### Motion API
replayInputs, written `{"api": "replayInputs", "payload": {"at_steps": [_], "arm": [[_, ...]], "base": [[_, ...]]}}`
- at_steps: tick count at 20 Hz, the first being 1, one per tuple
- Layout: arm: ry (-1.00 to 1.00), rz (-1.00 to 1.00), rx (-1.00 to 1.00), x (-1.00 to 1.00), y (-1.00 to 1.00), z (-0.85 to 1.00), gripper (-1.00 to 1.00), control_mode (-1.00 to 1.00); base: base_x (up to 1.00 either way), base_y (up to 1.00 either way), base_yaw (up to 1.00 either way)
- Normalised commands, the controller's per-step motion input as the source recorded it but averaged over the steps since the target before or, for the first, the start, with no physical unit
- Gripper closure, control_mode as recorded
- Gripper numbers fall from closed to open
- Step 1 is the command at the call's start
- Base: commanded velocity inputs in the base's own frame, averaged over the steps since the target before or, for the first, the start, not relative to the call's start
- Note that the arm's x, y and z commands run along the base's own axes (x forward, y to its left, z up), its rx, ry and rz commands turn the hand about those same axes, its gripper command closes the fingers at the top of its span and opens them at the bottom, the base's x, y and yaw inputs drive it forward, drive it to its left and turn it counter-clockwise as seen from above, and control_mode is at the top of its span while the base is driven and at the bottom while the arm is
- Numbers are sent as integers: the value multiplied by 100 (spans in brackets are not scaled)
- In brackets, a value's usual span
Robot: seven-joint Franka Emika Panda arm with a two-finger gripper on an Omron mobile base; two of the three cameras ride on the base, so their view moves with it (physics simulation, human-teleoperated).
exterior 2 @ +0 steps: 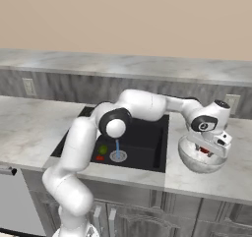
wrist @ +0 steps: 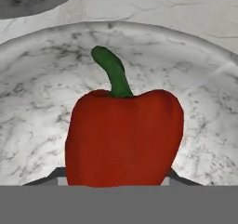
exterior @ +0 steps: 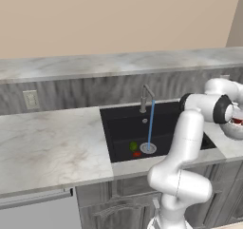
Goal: Pick the bell peppers from the sink and place them in one bowl. Place the lime in the other bowl. Then turn off the sink faucet.
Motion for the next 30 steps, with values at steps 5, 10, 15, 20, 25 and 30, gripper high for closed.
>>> {"api": "replayInputs", "payload": {"at_steps": [5, 10, 15, 20, 25, 30], "arm": [[0, 0, 0, -16, 1, 18, -100, -100], [-5, 0, -1, -56, -7, 28, -100, -100], [-13, -4, -5, -82, 5, 43, -100, -100], [-18, -5, -12, -78, 43, 76, -100, -100], [-15, -10, -20, -60, 91, 86, -100, -100], [-1, -11, -25, -40, 100, 49, -100, -100]], "base": [[0, 0, 0], [0, 0, 0], [0, 0, 0], [0, 0, 0], [0, 0, 0], [0, 0, 0]]}}
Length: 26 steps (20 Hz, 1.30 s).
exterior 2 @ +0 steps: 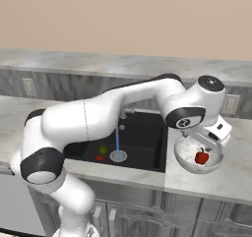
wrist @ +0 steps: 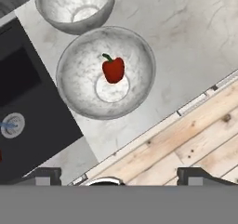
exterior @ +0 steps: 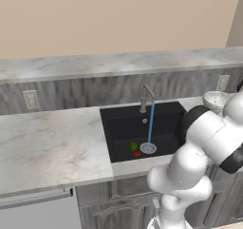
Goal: Pick the bell peppers from the sink and place them in one bowl. Place the lime in the other bowl. Then turn off the sink faucet.
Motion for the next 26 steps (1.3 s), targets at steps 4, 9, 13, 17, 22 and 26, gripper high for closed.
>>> {"api": "replayInputs", "payload": {"at_steps": [4, 9, 13, 17, 22, 26], "arm": [[8, -9, -23, -27, 100, 27, -100, -100], [16, -3, -10, -17, 100, 30, -100, -100], [18, -3, 0, -3, 100, 33, -100, -100], [18, -2, 0, 0, 100, 31, -100, -100], [17, 0, 2, 0, 94, 17, -100, -100], [14, 1, 9, 0, 77, 0, -100, -100]], "base": [[0, 0, 0], [0, 0, 0], [0, 0, 0], [0, 0, 0], [0, 0, 0], [0, 0, 0]]}}
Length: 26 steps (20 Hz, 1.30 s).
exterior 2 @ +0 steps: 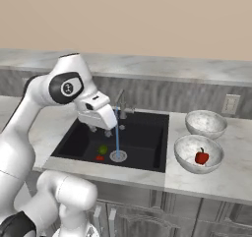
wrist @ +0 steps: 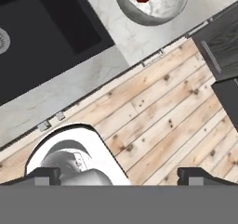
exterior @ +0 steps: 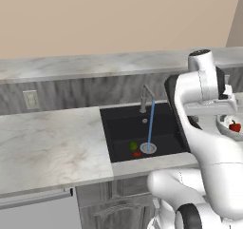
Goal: Pick the bell peppers from the sink and place them in one bowl. Place the lime in the other bowl. Then turn off the sink faucet.
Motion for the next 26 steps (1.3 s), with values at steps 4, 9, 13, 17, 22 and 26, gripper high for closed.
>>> {"api": "replayInputs", "payload": {"at_steps": [4, 9, 13, 17, 22, 26], "arm": [[6, 5, 23, 9, 44, -32, -100, -100], [2, 9, 29, 14, 21, -48, -100, -100], [0, 10, 23, 1, 25, -26, -100, -100], [0, 14, 12, 0, 34, -30, -100, -100], [0, 22, 1, 3, 45, -32, -100, -100], [0, 22, 0, 14, 44, -26, -100, -100]], "base": [[0, 0, 0], [0, 0, 0], [0, 0, 0], [0, 0, 0], [0, 0, 0], [0, 0, 0]]}}
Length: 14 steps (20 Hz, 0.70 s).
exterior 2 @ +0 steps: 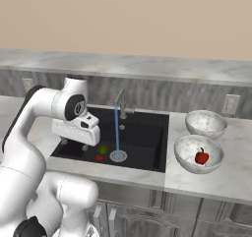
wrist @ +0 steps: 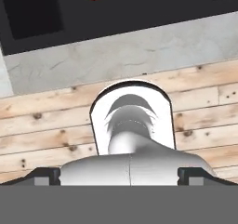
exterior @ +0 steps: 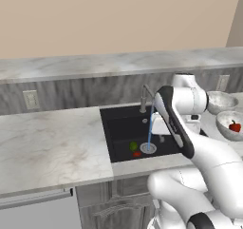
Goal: Pick the bell peppers from the sink and place them in one bowl. Place the lime in the other bowl. Then turn off the sink faucet.
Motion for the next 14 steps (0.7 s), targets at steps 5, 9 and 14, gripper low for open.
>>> {"api": "replayInputs", "payload": {"at_steps": [5, 9, 14], "arm": [[0, 20, 0, 24, 29, -10, -100, -100], [0, 15, 0, 36, 13, -7, -100, -100], [0, 10, 0, 34, 0, -24, -100, -100]], "base": [[0, 0, 0], [0, 0, 0], [0, 0, 0]]}}
